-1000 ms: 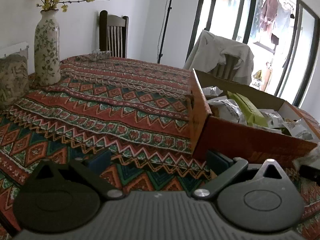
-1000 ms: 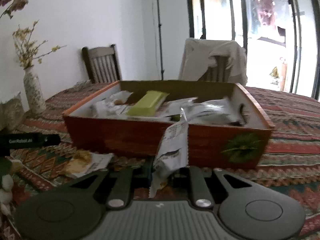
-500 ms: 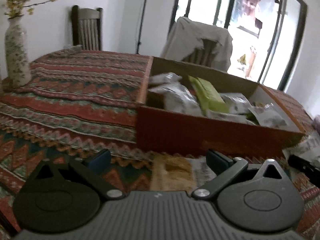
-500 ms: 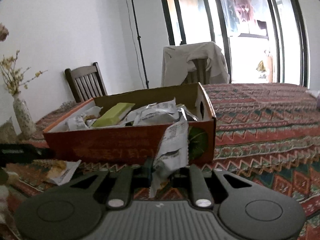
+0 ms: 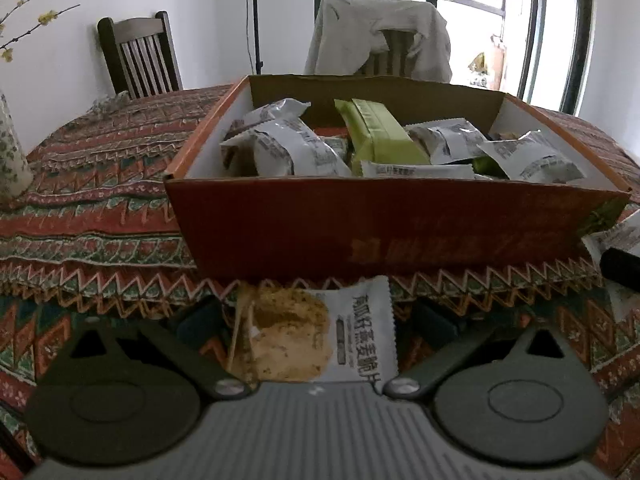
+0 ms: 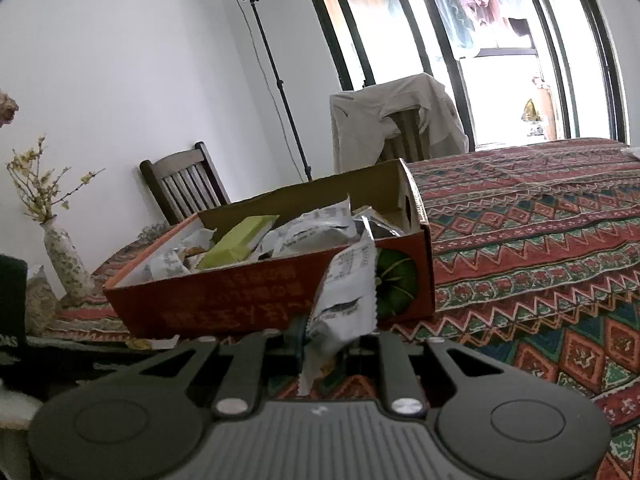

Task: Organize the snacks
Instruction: 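Grasp the cookie-picture packet with the left tool while the right tool holds its white packet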

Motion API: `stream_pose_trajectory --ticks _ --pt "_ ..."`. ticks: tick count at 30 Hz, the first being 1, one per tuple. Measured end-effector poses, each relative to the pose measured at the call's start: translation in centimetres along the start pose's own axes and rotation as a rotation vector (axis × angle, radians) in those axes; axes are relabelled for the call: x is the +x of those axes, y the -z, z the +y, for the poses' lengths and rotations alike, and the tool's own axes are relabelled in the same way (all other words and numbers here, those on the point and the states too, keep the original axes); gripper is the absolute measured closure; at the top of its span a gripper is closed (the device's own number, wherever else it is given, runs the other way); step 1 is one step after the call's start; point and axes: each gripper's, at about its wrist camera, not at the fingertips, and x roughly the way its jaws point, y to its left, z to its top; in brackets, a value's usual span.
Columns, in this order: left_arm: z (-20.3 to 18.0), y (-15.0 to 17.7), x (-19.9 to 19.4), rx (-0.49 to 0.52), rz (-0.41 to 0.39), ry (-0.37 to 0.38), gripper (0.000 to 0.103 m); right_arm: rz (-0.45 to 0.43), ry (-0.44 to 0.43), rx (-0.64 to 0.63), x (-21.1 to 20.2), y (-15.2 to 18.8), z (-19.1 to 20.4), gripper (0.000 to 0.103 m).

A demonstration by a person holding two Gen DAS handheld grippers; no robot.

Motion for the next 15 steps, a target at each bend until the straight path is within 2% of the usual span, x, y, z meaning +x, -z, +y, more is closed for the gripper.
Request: stream_pose_trajectory --ticks 8,9,12,15 --pt "-0.1 0.1 -0.2 -0.027 0.005 -0.032 0.001 -0.001 -0.003 -0.003 0.0 0.0 0.0 0.087" --pt "-0.2 0.3 -0.5 -0.036 -0.002 -0.042 0.006 -0.001 -0.003 -0.004 0.0 0.0 0.0 0.087" --pt "-0.2 0.7 -1.6 -0.047 -0.02 -0.053 0.032 0.0 -0.003 -0.005 0.0 0.0 0.0 0.087" --pt "0.2 1.0 -2.3 -0.067 -0.029 -0.048 0.043 0.0 -0.002 -0.004 0.0 0.0 0.0 0.087"
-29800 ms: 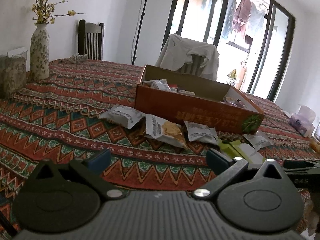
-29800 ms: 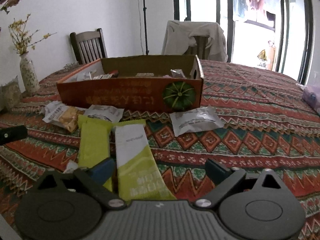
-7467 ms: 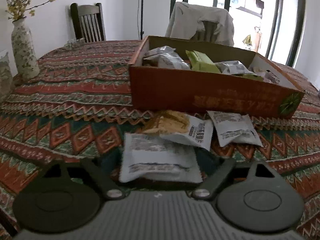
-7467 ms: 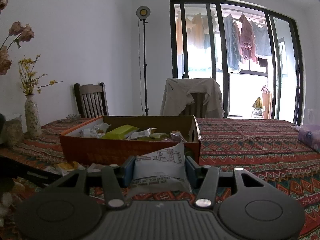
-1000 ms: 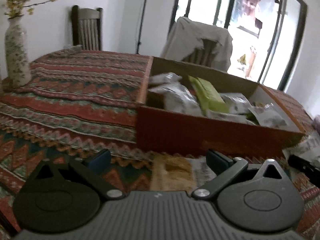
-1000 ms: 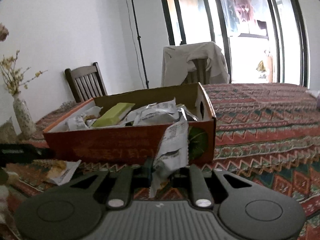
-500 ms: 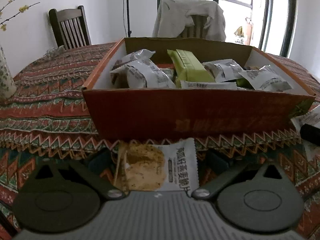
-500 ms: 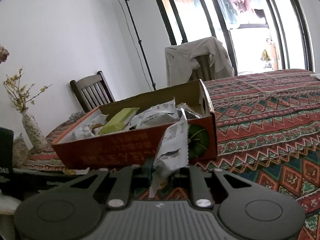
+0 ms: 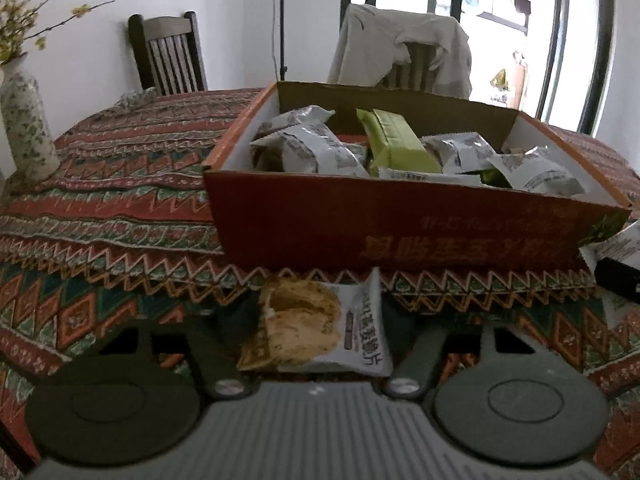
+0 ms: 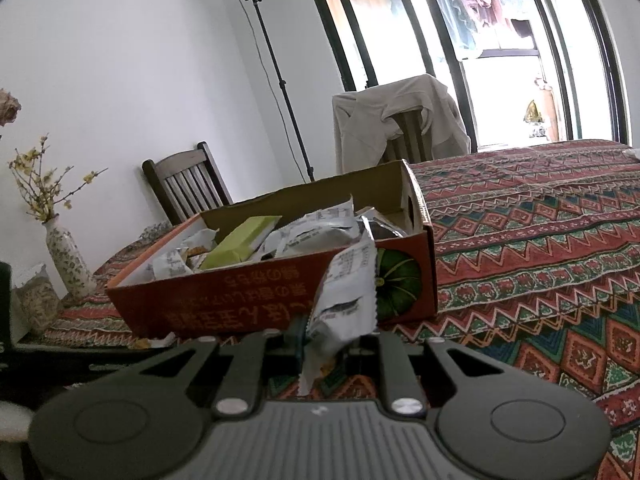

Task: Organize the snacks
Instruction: 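Grasp the cookie-picture packet with the left tool while the right tool holds its white packet, then carry both packets over the box and lower them inside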

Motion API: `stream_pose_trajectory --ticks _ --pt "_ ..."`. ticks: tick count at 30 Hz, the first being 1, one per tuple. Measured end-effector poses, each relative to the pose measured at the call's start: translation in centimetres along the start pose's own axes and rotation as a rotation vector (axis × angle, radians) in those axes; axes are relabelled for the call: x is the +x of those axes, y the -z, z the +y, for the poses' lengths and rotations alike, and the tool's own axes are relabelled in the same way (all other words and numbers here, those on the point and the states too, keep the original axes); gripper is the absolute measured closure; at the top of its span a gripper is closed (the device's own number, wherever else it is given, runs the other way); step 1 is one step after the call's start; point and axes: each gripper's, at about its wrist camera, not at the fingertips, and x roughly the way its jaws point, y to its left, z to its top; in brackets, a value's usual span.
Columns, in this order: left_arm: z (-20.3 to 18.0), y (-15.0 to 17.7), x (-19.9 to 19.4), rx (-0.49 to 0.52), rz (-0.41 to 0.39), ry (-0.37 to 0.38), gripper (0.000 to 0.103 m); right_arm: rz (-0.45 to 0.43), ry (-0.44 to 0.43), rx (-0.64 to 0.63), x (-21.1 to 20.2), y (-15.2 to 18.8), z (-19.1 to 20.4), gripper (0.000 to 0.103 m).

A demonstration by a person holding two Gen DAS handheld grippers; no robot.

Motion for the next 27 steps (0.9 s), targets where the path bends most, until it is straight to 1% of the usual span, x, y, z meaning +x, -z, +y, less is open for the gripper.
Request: stream_pose_trajectory --ticks 4,6,11,14,20,27 --pt "0.6 0.4 -0.9 -0.017 -0.02 0.01 0.05 0.0 0.002 0.002 0.0 0.0 0.0 0.087" --pt "0.6 0.5 -1.5 -0.009 -0.042 0.005 0.05 -0.002 0.003 0.0 -0.1 0.0 0.0 0.087" --pt "0.6 0.5 -4.2 0.008 -0.131 0.007 0.05 -0.023 -0.001 -0.004 -0.5 0.1 0.1 0.087" --pt "0.7 0.2 -6.1 0.01 -0.189 0.021 0.05 -0.054 -0.006 -0.027 -1.2 0.1 0.5 0.087" --pt "0.5 -2.2 -8.9 0.005 -0.292 0.058 0.05 -0.128 -0.007 -0.095 -3.1 -1.4 2.0 0.087" --pt "-0.4 -5.7 -9.2 -0.023 -0.367 0.102 0.05 -0.205 0.005 -0.135 -3.6 -5.5 2.8 0.087"
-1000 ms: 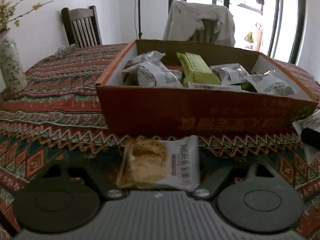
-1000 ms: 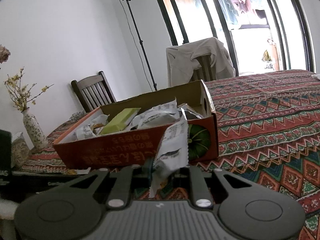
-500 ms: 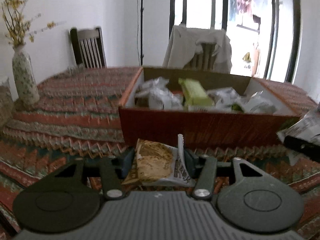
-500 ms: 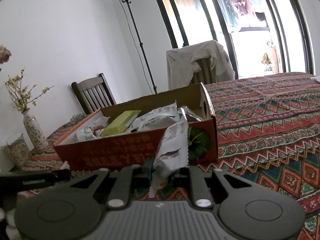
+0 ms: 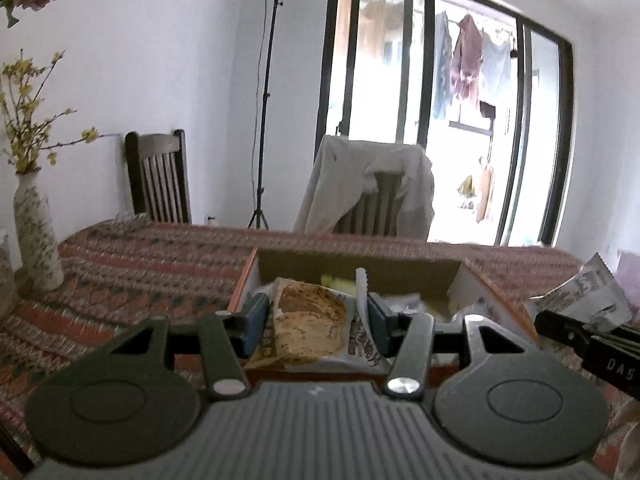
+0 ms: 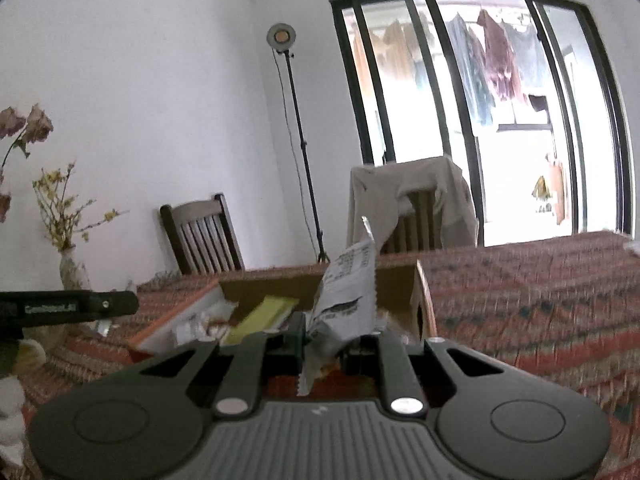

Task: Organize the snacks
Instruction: 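Carry both packets over the box and lower them inside, then open both tools to release the packets into the box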

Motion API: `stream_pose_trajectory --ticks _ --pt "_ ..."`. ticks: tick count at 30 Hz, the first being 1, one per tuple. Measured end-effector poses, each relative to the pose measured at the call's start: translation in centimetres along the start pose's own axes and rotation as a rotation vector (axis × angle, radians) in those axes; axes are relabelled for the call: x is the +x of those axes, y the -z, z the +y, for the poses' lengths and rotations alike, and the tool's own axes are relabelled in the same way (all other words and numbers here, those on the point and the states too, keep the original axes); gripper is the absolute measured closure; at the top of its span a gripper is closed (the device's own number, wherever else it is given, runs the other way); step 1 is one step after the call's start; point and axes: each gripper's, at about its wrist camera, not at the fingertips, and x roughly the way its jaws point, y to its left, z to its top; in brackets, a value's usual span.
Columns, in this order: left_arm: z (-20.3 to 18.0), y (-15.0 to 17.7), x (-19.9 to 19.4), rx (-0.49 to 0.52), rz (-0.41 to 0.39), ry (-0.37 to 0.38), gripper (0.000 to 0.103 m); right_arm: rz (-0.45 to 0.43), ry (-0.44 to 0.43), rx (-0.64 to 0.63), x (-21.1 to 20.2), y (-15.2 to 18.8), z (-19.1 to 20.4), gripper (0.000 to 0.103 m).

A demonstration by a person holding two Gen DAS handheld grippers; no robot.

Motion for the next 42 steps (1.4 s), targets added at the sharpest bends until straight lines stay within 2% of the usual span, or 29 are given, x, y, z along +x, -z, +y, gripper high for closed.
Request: stream_pose_trajectory --ticks 5,11,17,23,29,32,34,36,38,39,40,41,42 --pt "-0.9 -1.5 2.1 -0.015 -0.026 0.018 0.05 -0.025 0.006 -0.002 2.1 -2.3 -0.1 0.087" --pt "-1.2 -2.2 5.9 -0.066 -0.009 0.02 0.05 -0.025 0.018 0.02 5.6 -3.3 -0.5 0.087" --pt "-0.9 -1.1 8.8 -0.09 -0.03 0.002 0.05 -0.031 0.018 0.044 8.6 -2.4 -1.0 0.087" --pt "0.3 -0.1 10.9 -0.1 0.028 0.022 0.05 0.01 -0.012 0.029 10.2 -1.1 -1.1 0.087" --pt "0.7 0.8 11.2 -0.088 0.03 0.028 0.05 0.034 0.003 0.01 10.5 -0.5 -0.9 0.087" --pt "0.3 1.2 11.3 -0.066 0.033 0.028 0.046 0.047 0.018 -0.006 10.7 -0.1 -0.6 0.087" --pt "0.1 1.6 11.4 -0.067 0.044 0.029 0.034 0.058 0.021 -0.021 10.8 0.1 -0.5 0.084" --pt "0.3 1.8 11.1 -0.078 0.033 0.021 0.029 0.063 0.036 -0.034 10.8 0.3 -0.5 0.083" --pt "0.6 1.9 10.9 -0.1 0.023 0.022 0.014 0.062 0.047 -0.035 10.7 0.5 -0.6 0.063" --pt "0.7 1.9 10.8 -0.111 0.017 0.017 0.003 0.056 0.059 -0.031 10.6 0.6 -0.6 0.035" --pt "0.8 1.9 10.7 -0.119 0.008 0.011 0.002 0.049 0.068 -0.031 10.4 0.6 -0.7 0.009" --pt "0.9 1.9 10.6 -0.124 0.003 0.006 0.001 0.038 0.075 -0.034 10.2 0.6 -0.7 0.003" --pt "1.0 1.8 10.7 -0.128 0.003 0.004 0.0 0.028 0.083 -0.038 10.0 0.6 -0.6 0.002"
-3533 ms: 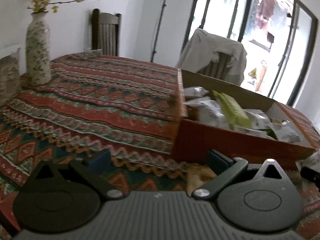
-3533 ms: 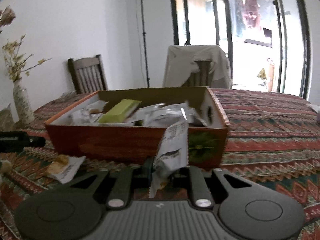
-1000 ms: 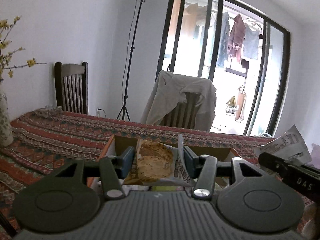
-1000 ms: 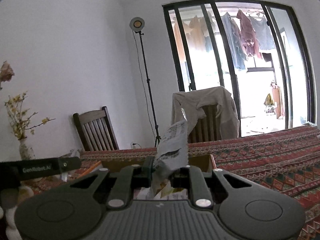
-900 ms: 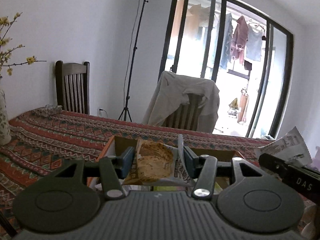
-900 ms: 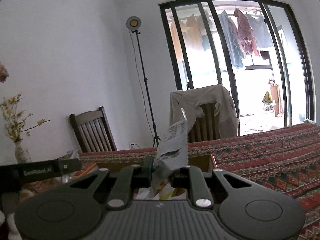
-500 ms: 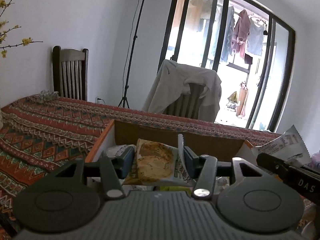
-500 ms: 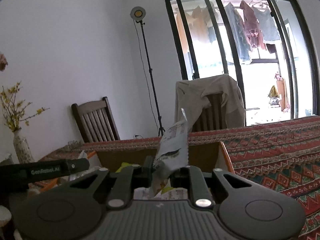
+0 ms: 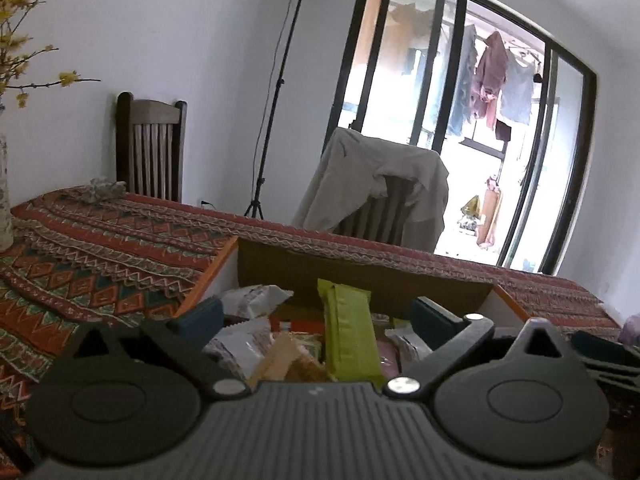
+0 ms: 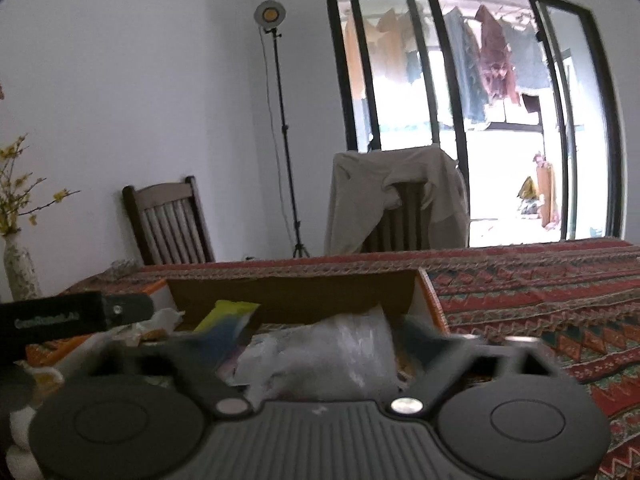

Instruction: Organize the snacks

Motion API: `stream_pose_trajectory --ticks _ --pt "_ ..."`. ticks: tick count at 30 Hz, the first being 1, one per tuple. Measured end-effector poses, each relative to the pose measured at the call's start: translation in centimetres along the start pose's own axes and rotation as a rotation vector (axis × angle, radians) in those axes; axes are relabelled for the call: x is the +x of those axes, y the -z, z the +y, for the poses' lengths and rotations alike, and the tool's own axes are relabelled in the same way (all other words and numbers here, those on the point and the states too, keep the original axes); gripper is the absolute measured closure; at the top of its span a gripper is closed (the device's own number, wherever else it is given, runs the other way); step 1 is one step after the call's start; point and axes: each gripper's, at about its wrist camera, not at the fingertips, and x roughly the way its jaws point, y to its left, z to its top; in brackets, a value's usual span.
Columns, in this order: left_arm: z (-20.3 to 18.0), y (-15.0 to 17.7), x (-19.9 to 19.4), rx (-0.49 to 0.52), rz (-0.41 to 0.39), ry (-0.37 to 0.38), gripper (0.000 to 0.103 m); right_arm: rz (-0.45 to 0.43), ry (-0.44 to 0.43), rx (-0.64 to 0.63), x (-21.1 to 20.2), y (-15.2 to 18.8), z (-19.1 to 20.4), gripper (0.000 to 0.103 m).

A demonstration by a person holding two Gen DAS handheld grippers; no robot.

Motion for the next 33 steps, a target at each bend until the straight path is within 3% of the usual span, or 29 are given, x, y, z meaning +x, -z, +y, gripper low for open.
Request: stream_pose_trajectory --ticks 15,23,33 --pt "0.0 -0.8 -0.3 -0.026 0.027 -0.042 0.0 0.036 0.012 -0.02 0.1 0.1 0.1 0.0" --pt "0.0 -2.7 -4.8 -0.017 0.015 0.001 0.0 0.046 0.024 -0.031 -3.6 -2.2 0.9 0.0" --pt "0.5 -1.4 -12.0 0.073 0.022 0.042 0.0 0.06 0.028 -0.037 -10.6 -1.4 1.4 0.0"
